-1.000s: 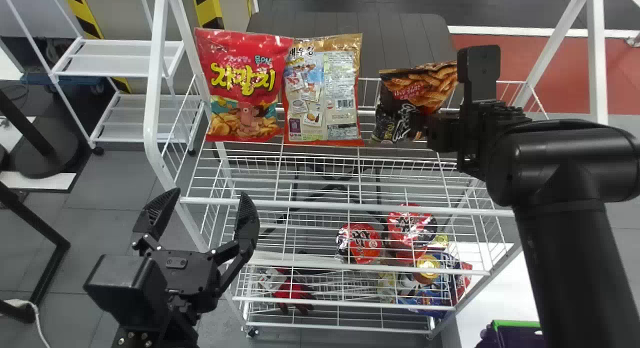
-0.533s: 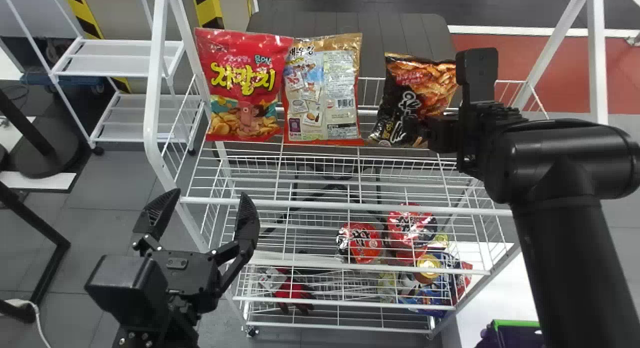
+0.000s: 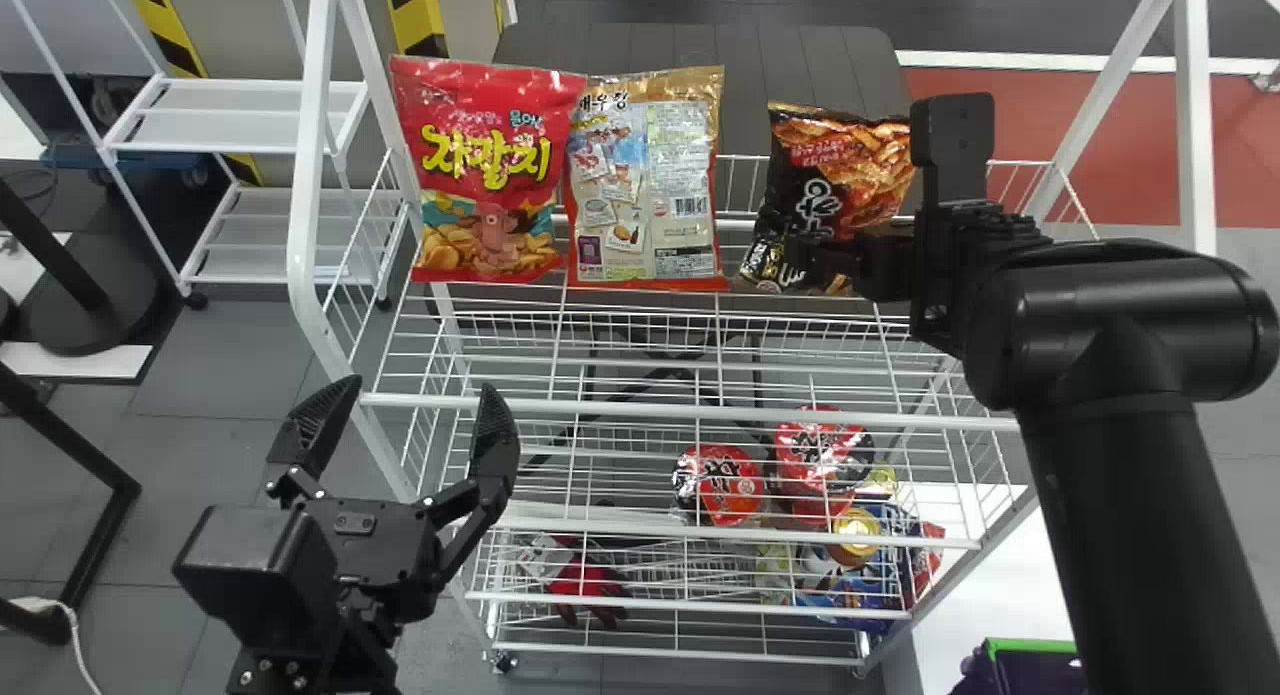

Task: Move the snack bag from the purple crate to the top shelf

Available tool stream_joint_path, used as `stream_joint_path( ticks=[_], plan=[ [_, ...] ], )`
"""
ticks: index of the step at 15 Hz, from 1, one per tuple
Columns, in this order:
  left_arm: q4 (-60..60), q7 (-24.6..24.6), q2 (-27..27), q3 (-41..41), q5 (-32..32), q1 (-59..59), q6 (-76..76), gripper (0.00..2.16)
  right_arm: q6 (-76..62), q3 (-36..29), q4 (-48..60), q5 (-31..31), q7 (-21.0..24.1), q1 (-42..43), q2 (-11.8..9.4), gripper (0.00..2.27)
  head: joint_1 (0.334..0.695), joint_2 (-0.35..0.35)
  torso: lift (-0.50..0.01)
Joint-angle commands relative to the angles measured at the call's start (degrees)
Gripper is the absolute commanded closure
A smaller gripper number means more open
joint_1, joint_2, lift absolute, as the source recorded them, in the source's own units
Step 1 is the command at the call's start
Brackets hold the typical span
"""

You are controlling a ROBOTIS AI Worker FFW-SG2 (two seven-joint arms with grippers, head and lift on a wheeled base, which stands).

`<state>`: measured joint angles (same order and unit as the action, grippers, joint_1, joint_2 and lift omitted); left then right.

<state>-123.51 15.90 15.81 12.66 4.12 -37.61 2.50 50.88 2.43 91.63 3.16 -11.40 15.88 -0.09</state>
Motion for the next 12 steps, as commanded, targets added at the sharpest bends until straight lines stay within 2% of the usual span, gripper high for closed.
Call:
stream_joint_path(
  ticks=[1, 5, 9, 12],
  plan=[
    [0.11, 0.00, -0.08, 0.00, 0.01, 0.08, 0.00, 0.11, -0.11, 0.20, 3.29, 0.09, -0.56, -1.64, 0.14, 0.13, 0.695, 0.004, 0.000],
    [-0.06, 0.00, -0.08, -0.09, 0.01, 0.17, 0.00, 0.11, 1.47, 1.43, 14.36, 0.09, -0.82, -6.48, 0.14, 0.13, 0.695, 0.012, 0.000],
    [-0.85, 0.00, -0.08, -1.41, 0.54, -0.53, 0.18, 0.11, 0.77, 1.52, 29.04, -0.35, -2.49, -16.67, 0.14, 0.13, 0.695, 0.032, 0.000],
    [-1.12, 0.00, -0.08, -1.93, 0.98, -0.97, 1.94, 0.11, -15.93, -0.15, 37.12, -1.41, -2.49, -29.68, 0.14, 0.13, 0.695, 0.052, 0.000]
  ],
)
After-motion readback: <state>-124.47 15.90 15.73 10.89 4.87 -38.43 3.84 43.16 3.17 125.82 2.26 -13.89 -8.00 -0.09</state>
